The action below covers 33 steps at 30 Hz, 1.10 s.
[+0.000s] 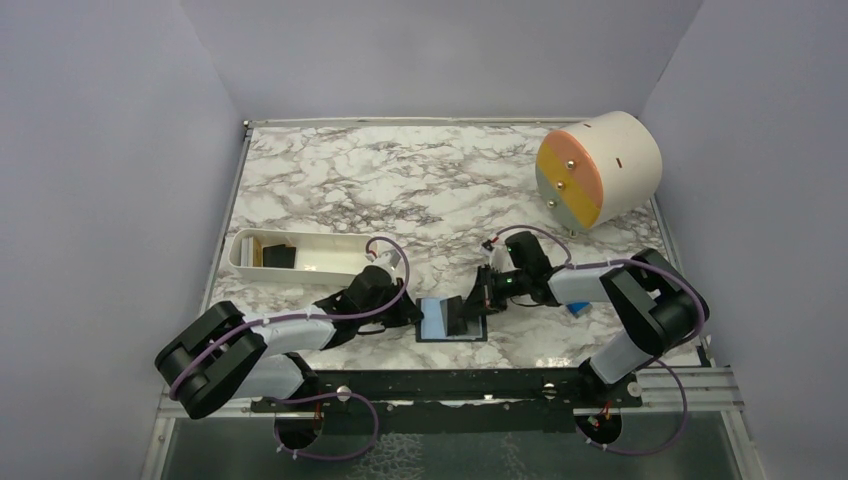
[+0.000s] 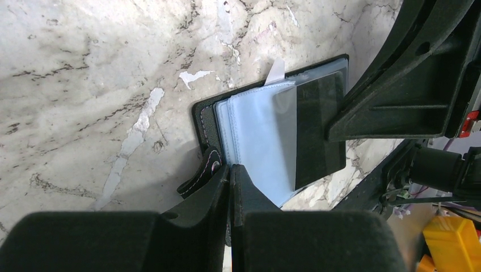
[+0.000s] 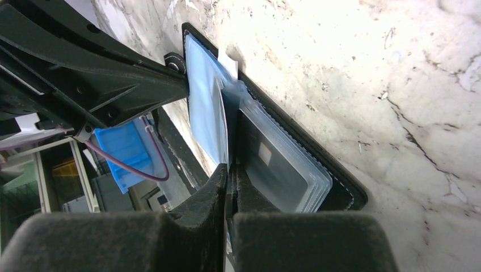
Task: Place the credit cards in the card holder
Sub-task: Insert the credit card into the card holder.
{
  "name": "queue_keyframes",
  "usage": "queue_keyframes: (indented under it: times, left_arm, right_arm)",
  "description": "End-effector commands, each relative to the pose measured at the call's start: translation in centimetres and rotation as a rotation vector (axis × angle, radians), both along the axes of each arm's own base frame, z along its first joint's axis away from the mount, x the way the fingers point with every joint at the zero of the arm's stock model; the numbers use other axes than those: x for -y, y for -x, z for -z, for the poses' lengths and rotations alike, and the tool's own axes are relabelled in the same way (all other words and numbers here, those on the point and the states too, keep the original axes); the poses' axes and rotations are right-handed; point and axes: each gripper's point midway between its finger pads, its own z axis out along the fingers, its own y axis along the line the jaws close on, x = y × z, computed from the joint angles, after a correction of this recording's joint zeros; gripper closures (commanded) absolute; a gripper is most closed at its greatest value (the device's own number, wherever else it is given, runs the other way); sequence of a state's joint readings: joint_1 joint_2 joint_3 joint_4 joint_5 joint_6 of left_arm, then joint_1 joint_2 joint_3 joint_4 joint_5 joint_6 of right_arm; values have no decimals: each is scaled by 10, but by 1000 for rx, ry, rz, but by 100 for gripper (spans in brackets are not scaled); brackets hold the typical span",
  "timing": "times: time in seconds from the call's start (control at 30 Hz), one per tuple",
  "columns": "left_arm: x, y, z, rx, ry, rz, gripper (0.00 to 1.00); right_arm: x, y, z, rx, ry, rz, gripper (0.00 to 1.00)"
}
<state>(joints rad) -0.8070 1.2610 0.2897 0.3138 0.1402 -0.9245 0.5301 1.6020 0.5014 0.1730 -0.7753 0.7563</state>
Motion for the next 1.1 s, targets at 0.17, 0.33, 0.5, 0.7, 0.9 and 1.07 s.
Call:
queue_keyframes:
  times: [0.17,0.33,0.5,0.7,0.9,1.07]
  left_arm:
    - [-14,19,18,-69,-41,-14,92]
    - [-14,18,18,-68,-39,-21,92]
    - [-14,18,18,-71,-40,-23,92]
    - [-14,18,18,-71,-37,-25,92]
    - [-12,18,17,-69,-35,-15,92]
    - [-12,18,18,-69,-37,-14,92]
  right_arm:
    - [-2,-13,1,52,-7,58,99]
    - [-1,-7,1,31,-13,54,99]
    - [1,-1,2,10,-14,60,99]
    - [2,2,5,-6,-13,74,98]
    - [-4,6,5,-18,-18,72,97]
    - [-8,7,8,-26,-7,91,96]
